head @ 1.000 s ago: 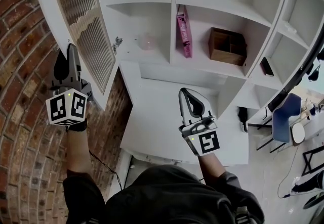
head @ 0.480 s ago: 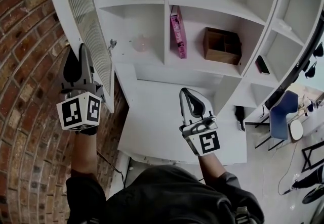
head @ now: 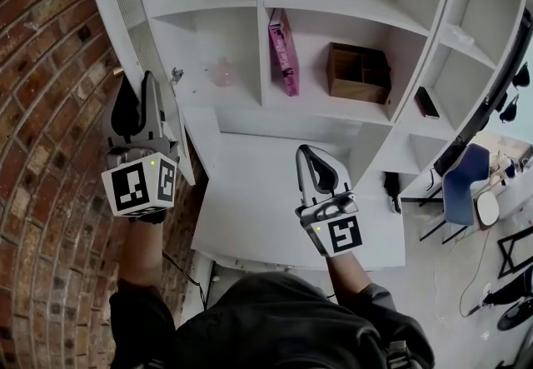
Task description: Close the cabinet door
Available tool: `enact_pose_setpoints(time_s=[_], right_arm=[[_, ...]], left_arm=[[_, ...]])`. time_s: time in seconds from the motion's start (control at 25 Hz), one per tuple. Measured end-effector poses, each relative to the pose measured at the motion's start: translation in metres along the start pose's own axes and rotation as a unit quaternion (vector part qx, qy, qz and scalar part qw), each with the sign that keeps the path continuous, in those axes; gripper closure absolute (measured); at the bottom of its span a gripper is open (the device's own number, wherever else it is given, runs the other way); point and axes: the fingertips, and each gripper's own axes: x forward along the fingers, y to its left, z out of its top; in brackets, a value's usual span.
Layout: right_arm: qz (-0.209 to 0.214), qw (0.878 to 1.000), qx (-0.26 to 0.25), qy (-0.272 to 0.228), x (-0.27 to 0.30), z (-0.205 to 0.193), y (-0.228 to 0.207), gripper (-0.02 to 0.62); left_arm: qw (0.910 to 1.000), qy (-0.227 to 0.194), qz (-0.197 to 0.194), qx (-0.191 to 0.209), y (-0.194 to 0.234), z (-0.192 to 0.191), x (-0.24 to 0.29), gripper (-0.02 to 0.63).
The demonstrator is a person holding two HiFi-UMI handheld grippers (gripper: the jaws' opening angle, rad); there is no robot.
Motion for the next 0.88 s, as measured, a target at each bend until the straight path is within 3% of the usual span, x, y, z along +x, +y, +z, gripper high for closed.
enact_pose_setpoints(time_s=[0.88], right_arm=[[-0.044, 0.999, -0.004, 0.005, -0.021, -0.007, -0.05, 0.595]], left_arm=[[0.9989, -0.01, -0.028, 0.036, -0.069, -0.01, 0.032, 0.451]])
